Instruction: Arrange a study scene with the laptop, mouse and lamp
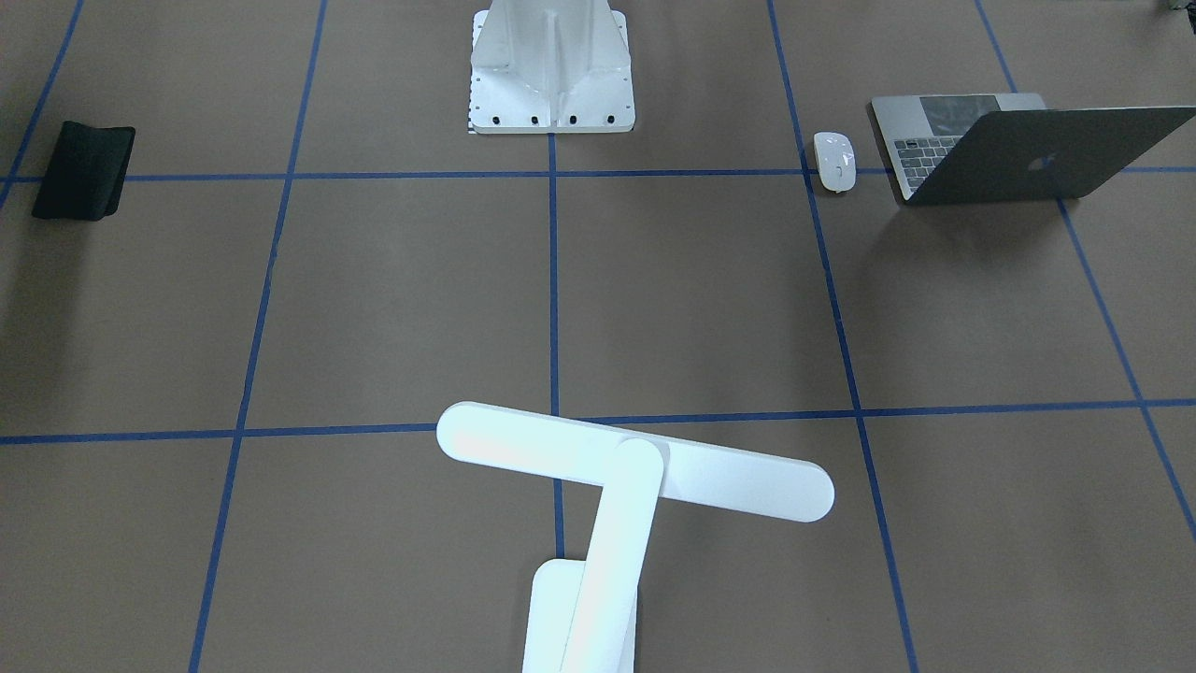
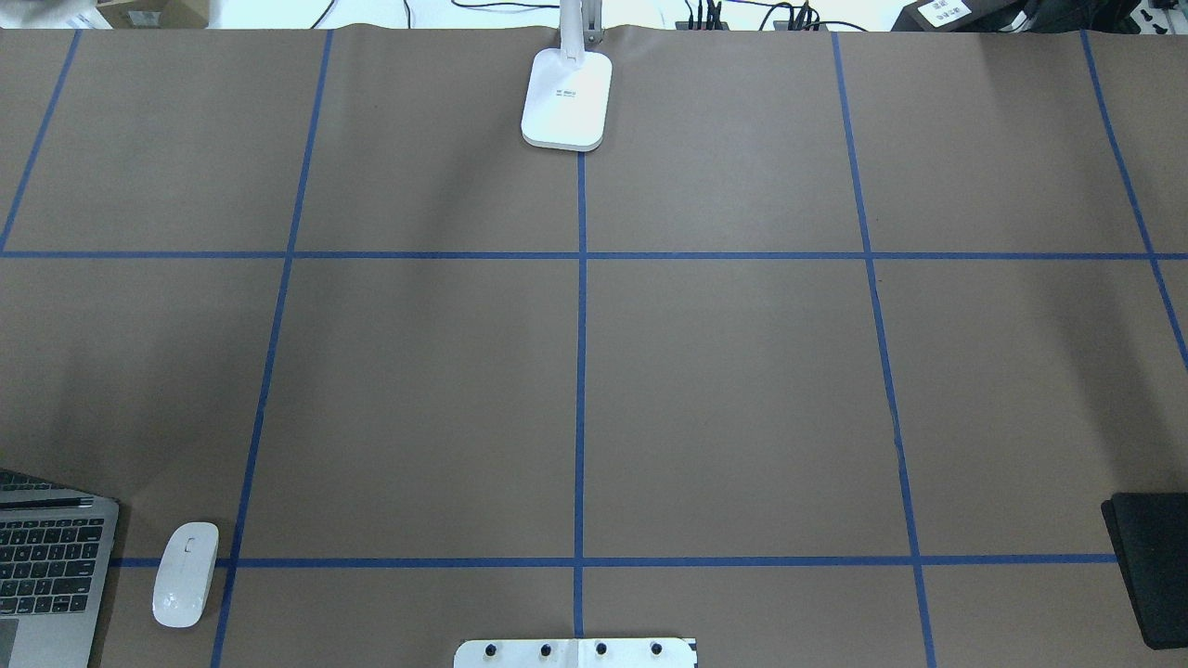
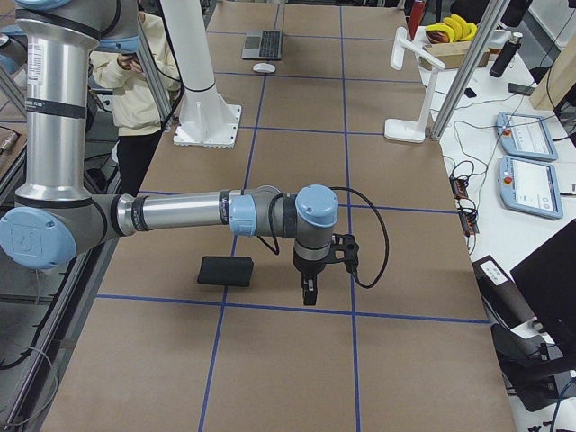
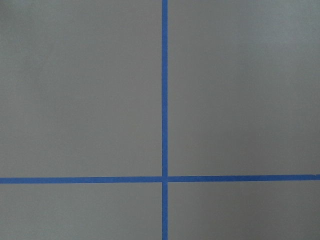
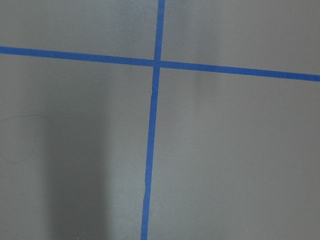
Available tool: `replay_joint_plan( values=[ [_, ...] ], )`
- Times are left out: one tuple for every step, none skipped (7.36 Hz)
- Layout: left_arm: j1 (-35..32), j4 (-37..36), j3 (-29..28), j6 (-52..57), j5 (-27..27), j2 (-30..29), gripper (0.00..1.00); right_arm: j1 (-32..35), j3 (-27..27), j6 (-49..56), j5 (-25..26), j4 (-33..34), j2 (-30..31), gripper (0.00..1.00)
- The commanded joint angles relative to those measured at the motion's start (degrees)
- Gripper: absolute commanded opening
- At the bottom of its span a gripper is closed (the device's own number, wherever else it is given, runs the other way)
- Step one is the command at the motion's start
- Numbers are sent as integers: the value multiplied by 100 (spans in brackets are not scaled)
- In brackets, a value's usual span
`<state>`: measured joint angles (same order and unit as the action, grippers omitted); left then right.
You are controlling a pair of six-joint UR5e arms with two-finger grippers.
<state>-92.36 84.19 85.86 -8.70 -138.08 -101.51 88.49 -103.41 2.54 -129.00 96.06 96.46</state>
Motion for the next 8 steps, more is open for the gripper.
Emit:
replay_joint_plan(
  values=[
    [34,-61,668,-1323,-25,744,99,-7,-13,-78,24,0,31,100],
    [25,-78,834,-1901,-78,921,99,-7,5,1,42,9,66,100],
    [34,-70,1114,-2664,-113,1262,99,-7,-4,158,42,17,144,100],
    [43,-70,1395,-3228,-218,1683,99,-7,-21,186,-10,18,215,100],
    [43,-52,1624,-3660,-489,2131,99,-7,-4,186,-19,26,216,100],
    [43,-35,1827,-4048,-700,2562,99,-7,-56,169,-63,26,285,100],
    [43,-52,2055,-4313,-763,2897,99,-7,-48,160,-81,18,303,100],
    [43,-69,2231,-4472,-755,3126,99,-7,-74,151,-90,18,330,100]
  ],
)
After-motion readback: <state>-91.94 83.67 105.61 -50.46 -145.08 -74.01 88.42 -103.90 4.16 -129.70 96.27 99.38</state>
